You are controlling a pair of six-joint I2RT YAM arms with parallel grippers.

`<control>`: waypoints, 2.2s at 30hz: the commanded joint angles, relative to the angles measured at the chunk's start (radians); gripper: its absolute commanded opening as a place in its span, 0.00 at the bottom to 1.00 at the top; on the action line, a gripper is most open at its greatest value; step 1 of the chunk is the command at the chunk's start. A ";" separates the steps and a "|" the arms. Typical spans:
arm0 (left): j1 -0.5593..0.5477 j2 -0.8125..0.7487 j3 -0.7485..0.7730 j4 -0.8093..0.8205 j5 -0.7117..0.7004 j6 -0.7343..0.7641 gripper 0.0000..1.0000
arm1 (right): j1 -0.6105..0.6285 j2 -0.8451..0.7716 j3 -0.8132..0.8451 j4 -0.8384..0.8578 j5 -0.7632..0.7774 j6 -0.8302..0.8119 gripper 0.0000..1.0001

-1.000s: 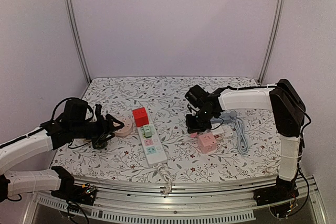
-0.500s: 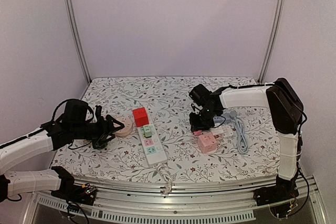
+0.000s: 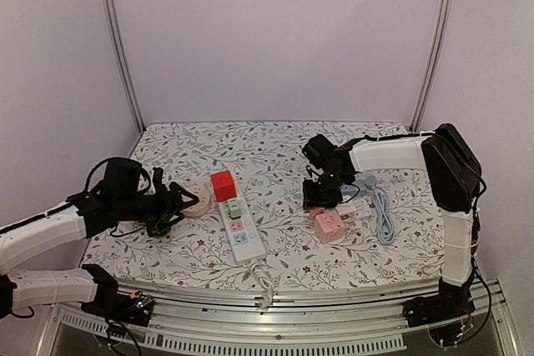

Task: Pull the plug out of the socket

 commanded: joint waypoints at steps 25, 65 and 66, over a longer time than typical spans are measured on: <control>0.009 0.026 -0.005 0.062 0.017 0.056 0.78 | 0.127 -0.316 0.032 -0.192 0.200 0.026 0.67; 0.019 -0.049 -0.035 -0.097 0.052 0.139 0.93 | 0.429 0.295 0.561 0.033 0.328 0.062 0.66; 0.021 -0.049 -0.035 -0.093 0.052 0.136 0.93 | 0.429 0.311 0.574 0.032 0.329 0.061 0.65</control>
